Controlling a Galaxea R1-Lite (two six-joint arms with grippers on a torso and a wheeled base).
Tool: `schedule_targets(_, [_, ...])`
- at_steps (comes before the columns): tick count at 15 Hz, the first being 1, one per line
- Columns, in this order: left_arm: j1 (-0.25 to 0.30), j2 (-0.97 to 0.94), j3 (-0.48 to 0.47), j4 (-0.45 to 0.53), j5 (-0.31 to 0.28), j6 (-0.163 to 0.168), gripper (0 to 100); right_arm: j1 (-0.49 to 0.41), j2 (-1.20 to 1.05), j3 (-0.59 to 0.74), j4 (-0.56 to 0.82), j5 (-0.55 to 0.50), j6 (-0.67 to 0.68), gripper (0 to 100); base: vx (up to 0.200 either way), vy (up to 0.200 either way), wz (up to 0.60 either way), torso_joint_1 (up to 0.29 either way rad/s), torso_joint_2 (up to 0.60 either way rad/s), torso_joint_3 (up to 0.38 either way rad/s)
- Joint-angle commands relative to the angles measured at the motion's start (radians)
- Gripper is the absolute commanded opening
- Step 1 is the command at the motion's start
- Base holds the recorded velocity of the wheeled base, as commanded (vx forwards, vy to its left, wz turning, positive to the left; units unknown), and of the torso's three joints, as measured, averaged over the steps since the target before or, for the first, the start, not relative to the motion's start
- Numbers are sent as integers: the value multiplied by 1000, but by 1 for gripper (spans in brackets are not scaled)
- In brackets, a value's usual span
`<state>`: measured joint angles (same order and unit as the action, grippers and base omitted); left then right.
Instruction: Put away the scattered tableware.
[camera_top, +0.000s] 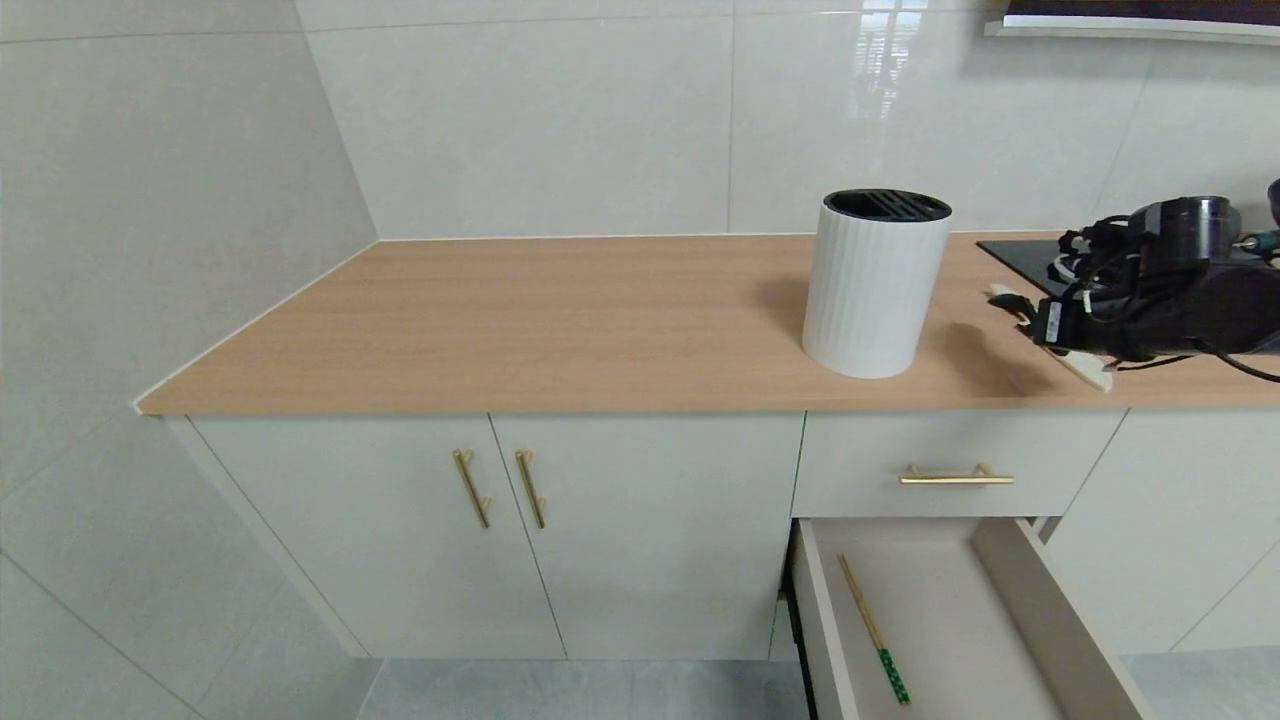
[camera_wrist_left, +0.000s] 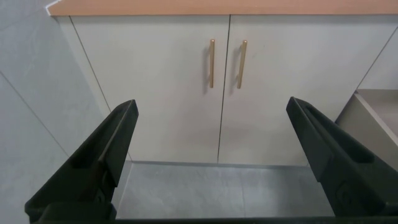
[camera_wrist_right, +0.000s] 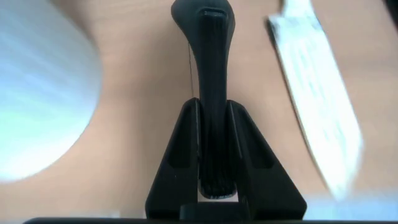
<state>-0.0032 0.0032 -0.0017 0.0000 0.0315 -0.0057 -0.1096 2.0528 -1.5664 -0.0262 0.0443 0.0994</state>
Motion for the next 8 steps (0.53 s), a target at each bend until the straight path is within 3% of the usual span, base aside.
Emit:
schedule_targets(1, [0,0,0,0,1,0,100,-19,-221,226,-18,-1,-6,0,0,0,0,0,0,0])
schedule_targets(5, [0,0,0,0,1,0,100,-15,-491,572,-106,-3,-55,0,0,0,0,0,0,0])
schedule_targets(8, [0,0,0,0,1,0,100,-12,-612,729,-146,0,-90,0,0,0,0,0,0,0])
